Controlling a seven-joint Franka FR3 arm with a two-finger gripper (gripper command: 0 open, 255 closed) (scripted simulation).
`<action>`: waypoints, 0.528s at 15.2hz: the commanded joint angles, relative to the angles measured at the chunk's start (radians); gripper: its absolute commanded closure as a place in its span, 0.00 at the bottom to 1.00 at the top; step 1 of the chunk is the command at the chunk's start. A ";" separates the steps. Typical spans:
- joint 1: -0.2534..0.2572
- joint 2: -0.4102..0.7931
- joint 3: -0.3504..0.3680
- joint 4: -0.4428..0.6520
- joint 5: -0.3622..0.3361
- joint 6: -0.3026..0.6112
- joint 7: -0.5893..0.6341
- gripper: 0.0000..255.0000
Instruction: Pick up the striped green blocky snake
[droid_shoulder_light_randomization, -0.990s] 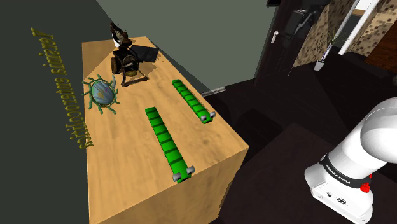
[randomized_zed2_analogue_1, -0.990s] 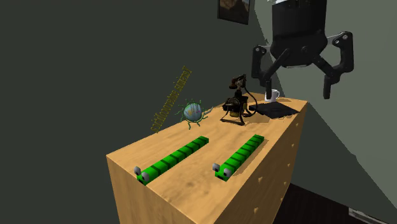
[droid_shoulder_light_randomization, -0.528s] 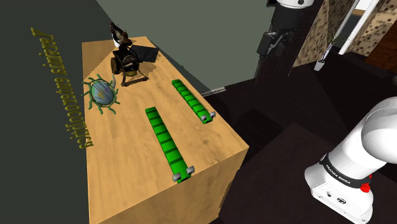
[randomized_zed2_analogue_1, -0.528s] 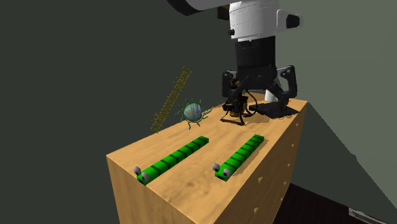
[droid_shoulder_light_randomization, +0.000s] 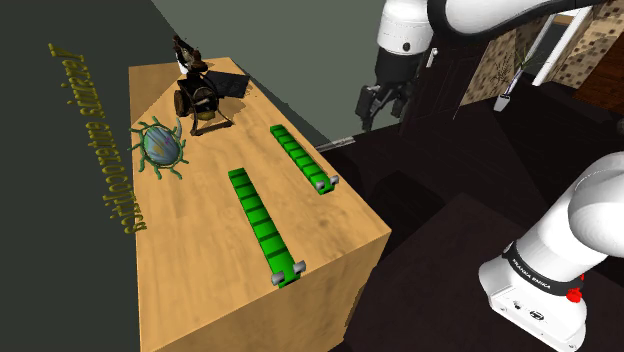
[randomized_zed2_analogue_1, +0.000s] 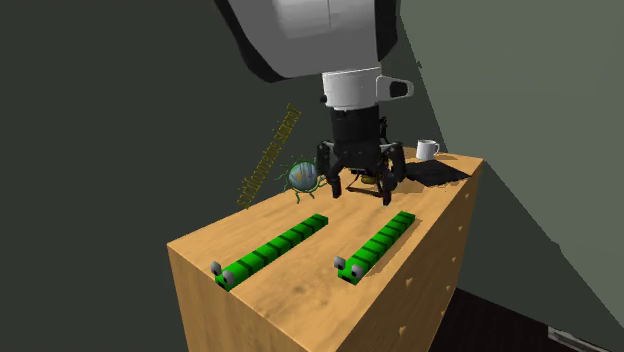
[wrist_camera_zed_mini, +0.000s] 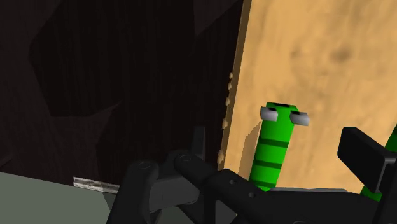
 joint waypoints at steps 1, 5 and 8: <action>-0.001 0.065 0.036 0.020 -0.002 0.039 0.050 0.00; -0.004 0.202 0.103 0.072 -0.026 0.107 0.152 0.00; -0.004 0.316 0.148 0.124 -0.065 0.150 0.237 0.00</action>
